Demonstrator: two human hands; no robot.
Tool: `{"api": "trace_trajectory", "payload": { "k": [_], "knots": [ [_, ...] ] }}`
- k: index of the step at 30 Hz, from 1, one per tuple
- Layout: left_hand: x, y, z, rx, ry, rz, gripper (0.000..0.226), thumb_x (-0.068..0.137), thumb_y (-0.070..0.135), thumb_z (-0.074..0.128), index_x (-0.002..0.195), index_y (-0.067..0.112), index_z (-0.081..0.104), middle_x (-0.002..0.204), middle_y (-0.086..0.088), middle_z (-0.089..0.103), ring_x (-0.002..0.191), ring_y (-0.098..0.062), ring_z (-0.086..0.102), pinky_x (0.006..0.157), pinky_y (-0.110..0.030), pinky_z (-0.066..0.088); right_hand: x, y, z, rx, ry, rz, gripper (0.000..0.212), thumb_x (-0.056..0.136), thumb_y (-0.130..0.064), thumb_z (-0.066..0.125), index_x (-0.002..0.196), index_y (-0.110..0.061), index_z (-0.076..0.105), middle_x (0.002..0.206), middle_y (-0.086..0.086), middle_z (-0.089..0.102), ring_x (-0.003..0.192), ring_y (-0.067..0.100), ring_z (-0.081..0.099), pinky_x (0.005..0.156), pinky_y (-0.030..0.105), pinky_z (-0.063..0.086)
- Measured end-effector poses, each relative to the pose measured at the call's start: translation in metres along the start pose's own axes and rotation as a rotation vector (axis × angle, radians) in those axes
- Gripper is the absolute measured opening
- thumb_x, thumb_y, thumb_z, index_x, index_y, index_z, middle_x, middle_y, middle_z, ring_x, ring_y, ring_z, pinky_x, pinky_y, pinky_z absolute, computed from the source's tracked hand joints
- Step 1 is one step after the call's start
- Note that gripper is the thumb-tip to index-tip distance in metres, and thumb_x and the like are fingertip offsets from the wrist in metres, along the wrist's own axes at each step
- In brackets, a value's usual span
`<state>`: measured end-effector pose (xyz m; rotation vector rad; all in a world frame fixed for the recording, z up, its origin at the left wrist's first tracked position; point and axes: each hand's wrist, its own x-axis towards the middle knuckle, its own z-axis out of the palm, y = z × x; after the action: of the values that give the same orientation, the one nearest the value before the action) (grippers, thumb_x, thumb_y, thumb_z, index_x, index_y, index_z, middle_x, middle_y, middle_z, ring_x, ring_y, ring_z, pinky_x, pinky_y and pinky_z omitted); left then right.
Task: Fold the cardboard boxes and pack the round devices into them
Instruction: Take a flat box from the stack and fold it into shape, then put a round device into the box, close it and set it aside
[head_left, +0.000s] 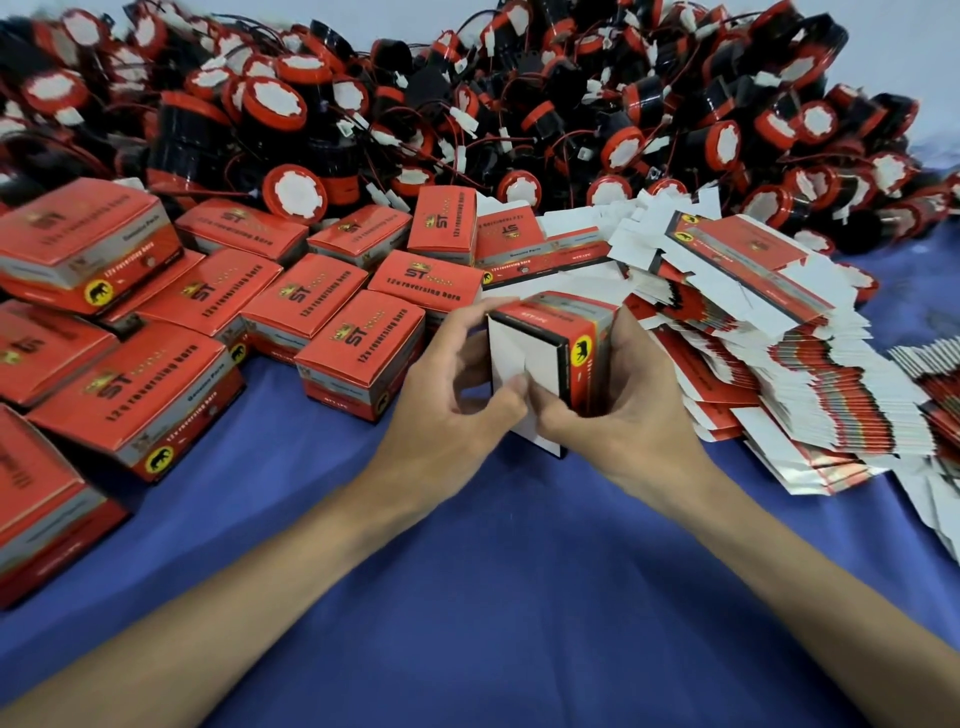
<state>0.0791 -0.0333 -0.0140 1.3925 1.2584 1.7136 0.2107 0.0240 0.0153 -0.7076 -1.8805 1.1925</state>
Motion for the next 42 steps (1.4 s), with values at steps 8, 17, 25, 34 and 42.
{"api": "trace_trajectory", "payload": {
  "k": [8, 17, 25, 34, 42],
  "knots": [
    [0.004, -0.003, -0.005, -0.146, -0.033, -0.050, 0.040, 0.084, 0.021, 0.049, 0.123, 0.028, 0.050, 0.115, 0.017, 0.064, 0.115, -0.008, 0.058, 0.087, -0.024, 0.050, 0.000, 0.007, 0.004, -0.286, 0.044, -0.106, 0.034, 0.064, -0.028, 0.087, 0.084, -0.012, 0.064, 0.067, -0.005, 0.063, 0.060, 0.006, 0.060, 0.054, 0.019, 0.050],
    [0.011, 0.002, -0.019, 0.268, -0.121, -0.037, 0.052, 0.075, 0.059, 0.060, 0.120, 0.047, 0.037, 0.115, 0.037, 0.055, 0.111, 0.010, 0.054, 0.087, -0.009, 0.044, 0.001, 0.009, 0.007, -1.029, -0.453, -0.538, 0.012, 0.079, 0.001, 0.066, 0.090, 0.000, 0.065, 0.071, 0.012, 0.064, 0.052, 0.034, 0.058, 0.041, 0.032, 0.041],
    [0.018, -0.012, -0.019, 0.422, 0.046, -0.053, 0.046, 0.092, 0.023, 0.053, 0.136, 0.021, 0.037, 0.110, 0.030, 0.052, 0.102, 0.019, 0.049, 0.082, -0.001, 0.037, 0.102, -0.025, -0.027, -0.446, -0.011, -0.647, 0.025, 0.079, -0.005, 0.043, 0.080, -0.001, 0.068, 0.067, 0.003, 0.066, 0.058, 0.010, 0.063, 0.056, 0.028, 0.052],
    [0.020, -0.012, -0.016, 0.540, 0.069, -0.050, 0.063, 0.081, 0.036, 0.055, 0.138, 0.018, 0.035, 0.129, 0.006, 0.052, 0.117, -0.008, 0.049, 0.097, -0.028, 0.042, 0.265, 0.089, 0.021, -0.971, 0.059, 0.289, 0.063, 0.091, -0.038, 0.057, 0.143, -0.012, 0.032, 0.139, 0.019, 0.042, 0.133, 0.037, 0.029, 0.101, 0.043, 0.038],
    [0.019, -0.011, -0.015, 0.528, 0.078, -0.073, 0.060, 0.079, 0.035, 0.055, 0.135, 0.023, 0.036, 0.127, 0.011, 0.052, 0.116, -0.004, 0.048, 0.093, -0.022, 0.042, 0.241, 0.063, 0.028, -0.636, 0.410, -0.193, 0.056, 0.079, -0.018, 0.071, 0.126, -0.007, 0.042, 0.126, 0.013, 0.041, 0.099, 0.024, 0.058, 0.077, 0.026, 0.050]
  ]
}}
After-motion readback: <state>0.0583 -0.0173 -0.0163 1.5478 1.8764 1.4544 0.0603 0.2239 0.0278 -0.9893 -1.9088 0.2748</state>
